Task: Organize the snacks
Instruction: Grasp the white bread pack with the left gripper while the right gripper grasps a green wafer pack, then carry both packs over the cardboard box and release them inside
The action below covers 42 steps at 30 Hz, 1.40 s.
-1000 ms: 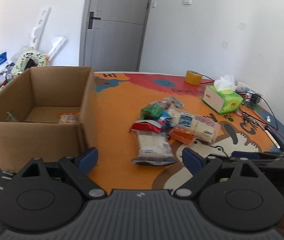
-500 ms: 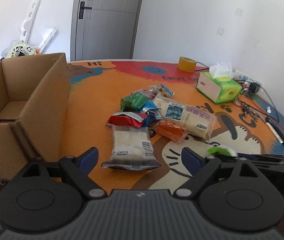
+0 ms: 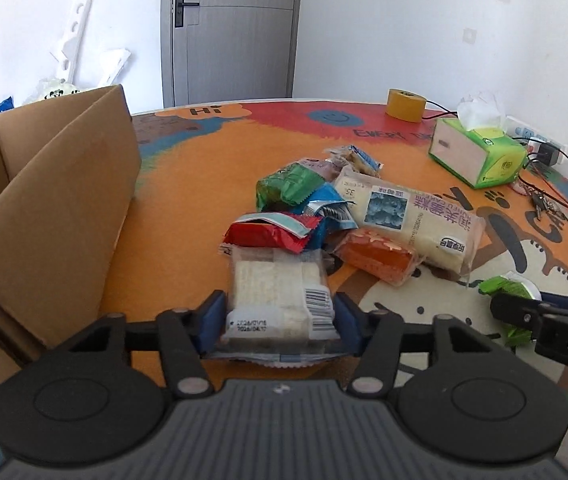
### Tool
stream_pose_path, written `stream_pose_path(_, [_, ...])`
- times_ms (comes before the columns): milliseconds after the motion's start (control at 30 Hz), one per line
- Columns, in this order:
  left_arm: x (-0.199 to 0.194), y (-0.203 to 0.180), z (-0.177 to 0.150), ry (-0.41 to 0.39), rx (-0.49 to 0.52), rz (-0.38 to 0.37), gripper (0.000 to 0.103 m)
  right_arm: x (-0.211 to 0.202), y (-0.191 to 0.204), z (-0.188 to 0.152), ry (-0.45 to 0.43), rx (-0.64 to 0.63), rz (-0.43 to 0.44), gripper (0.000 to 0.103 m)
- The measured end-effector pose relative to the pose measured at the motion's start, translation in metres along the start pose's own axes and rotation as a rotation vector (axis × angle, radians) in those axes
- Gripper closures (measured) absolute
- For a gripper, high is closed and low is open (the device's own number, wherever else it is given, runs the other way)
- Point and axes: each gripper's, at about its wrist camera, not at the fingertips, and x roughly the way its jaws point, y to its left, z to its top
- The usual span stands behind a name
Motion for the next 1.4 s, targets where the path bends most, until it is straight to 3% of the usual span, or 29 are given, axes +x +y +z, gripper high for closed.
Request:
stream_pose_path(233, [-0.011, 0.001, -0.001, 0.004, -0.016, -0.048, 0.056, -0.012, 0.007, 0.003, -0.028, 0.007, 0.008, 0.07])
stream_pose_path(500, [-0.041, 0.001, 0.003, -0.069, -0.017, -0.089, 0.062, -0.031, 0.023, 0.01, -0.076, 0.001, 0.019, 0.07])
stream_pose_path(533, [-0.044, 0.002, 0.004, -0.072, -0.021, -0.092, 0.065, -0.033, 0.025, 0.011, -0.08, -0.002, 0.021, 0.07])
stream_pose_path(567, [-0.047, 0.003, 0.004, -0.074, -0.025, -0.096, 0.087, -0.036, 0.028, 0.011, -0.087, -0.005, 0.025, 0.07])
stream_pose_path(600, [-0.048, 0.004, 0.004, -0.072, -0.024, -0.107, 0.103, -0.038, 0.03, 0.012, -0.093, -0.008, 0.028, 0.07])
stream_pose_path(733, [-0.054, 0.008, 0.001, -0.062, -0.043, -0.109, 0.103, -0.045, 0.038, 0.012, -0.107, -0.024, 0.04, 0.07])
stream_pose_path(900, [-0.055, 0.008, -0.005, -0.013, -0.045, -0.102, 0.095, -0.052, 0.04, 0.009, -0.107, -0.025, 0.042, 0.069])
stream_pose_path(1033, [-0.056, 0.008, -0.009, -0.008, -0.046, -0.084, 0.052, -0.054, 0.037, 0.006, -0.097, -0.021, 0.038, 0.069])
stream_pose_path(1067, [-0.057, 0.009, -0.01, -0.02, -0.048, -0.086, 0.046, -0.053, 0.036, 0.005, -0.092, -0.018, 0.037, 0.069])
stream_pose_path(1400, [-0.035, 0.003, -0.019, 0.031, -0.034, -0.082, 0.043, -0.034, 0.025, -0.009, -0.036, 0.021, 0.036, 0.069])
